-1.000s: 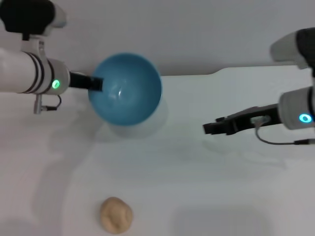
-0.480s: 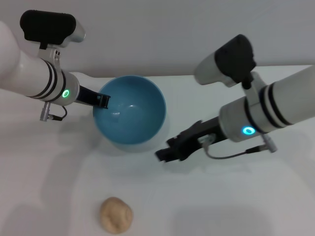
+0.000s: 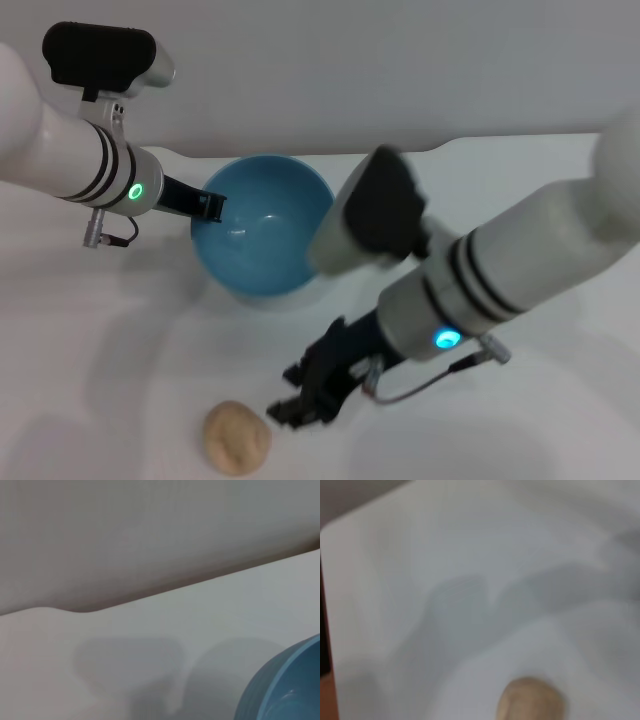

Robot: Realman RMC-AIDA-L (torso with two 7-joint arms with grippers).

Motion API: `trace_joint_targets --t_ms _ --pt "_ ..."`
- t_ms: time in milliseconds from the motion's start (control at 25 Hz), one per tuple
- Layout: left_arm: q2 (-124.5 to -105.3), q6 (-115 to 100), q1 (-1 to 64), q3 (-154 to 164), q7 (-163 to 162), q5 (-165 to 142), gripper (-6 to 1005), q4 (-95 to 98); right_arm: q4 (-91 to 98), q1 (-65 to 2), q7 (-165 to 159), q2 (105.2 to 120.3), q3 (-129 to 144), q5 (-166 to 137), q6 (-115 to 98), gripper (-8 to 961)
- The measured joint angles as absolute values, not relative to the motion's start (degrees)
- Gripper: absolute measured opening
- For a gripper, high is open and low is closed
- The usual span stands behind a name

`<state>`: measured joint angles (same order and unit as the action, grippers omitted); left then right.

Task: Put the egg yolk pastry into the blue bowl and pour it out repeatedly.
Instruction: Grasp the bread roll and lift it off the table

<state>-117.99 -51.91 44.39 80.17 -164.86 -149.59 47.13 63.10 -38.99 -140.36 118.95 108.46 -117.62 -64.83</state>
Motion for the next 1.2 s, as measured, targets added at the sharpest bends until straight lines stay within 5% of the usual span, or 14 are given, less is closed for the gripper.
trace_joint_targets --t_ms 280,520,1200 --pt "-118.09 -52.3 44.4 80.5 -164.9 -149.5 7 47.3 60.8 -41.4 -140.2 119.23 119.3 -117.6 -55.3 406" --pt "-118.12 -52.5 44.1 80.5 -164.9 -149.4 7 47.2 60.7 -41.6 -140.2 119.38 120.7 -117.6 -52.7 533" --pt "-118.13 -52.6 44.0 81.1 -164.8 -149.5 6 47.5 56.1 -42.5 -140.4 119.63 127.1 -112.3 -45.1 474"
